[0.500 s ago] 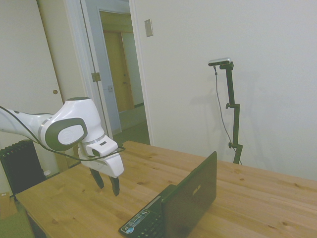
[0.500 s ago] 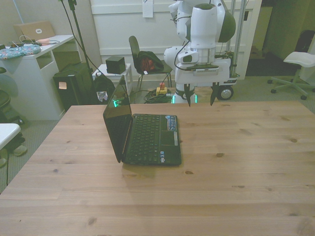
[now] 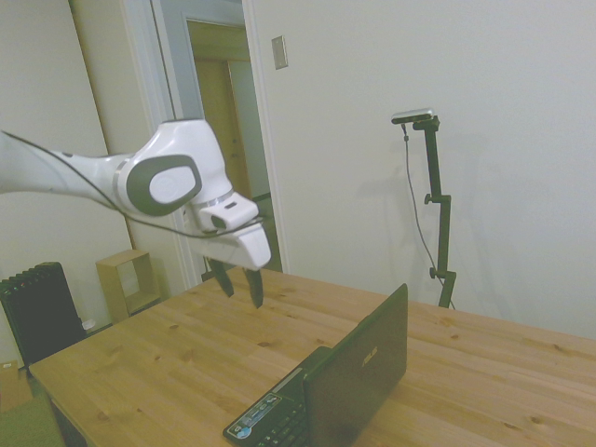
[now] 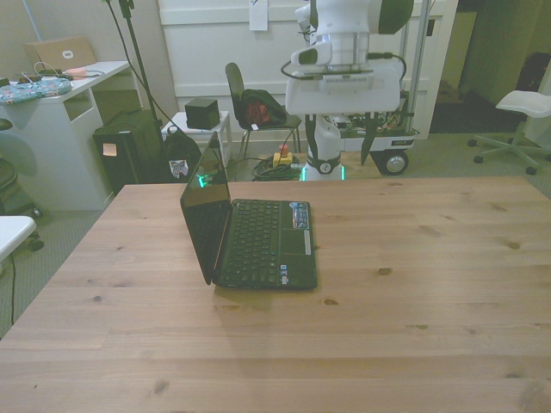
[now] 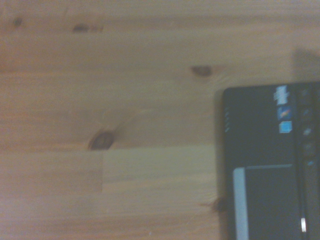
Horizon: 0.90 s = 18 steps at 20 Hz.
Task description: Close the laptop
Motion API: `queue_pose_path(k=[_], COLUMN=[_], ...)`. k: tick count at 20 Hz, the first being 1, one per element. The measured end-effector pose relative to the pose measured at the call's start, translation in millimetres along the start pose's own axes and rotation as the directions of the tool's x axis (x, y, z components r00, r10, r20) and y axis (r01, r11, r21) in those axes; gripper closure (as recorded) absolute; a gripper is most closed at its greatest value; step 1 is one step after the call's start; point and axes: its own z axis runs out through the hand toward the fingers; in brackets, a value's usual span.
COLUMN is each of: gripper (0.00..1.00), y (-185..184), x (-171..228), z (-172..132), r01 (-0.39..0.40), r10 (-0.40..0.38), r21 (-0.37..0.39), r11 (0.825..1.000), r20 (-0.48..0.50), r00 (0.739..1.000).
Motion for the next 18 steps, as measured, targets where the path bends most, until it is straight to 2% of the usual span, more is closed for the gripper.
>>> queue_pose_path(k=[4,7,14,18], gripper=[0.00,0.00,0.00,0.00], y=[9.2,36.5,150.8,230.6], x=[47.1,72.0,132.9,169.9], z=[-56.3,-82.6,-116.4,-116.8], r01=[-0.071,-0.137,-0.311,-0.378], r10=[0.071,0.137,0.310,0.377], r21=[0.005,-0.003,-0.009,-0.020], r11=[0.997,0.991,0.951,0.925], r20=[-0.040,-0.044,-0.055,-0.060], r00=[0.997,0.990,0.949,0.924])
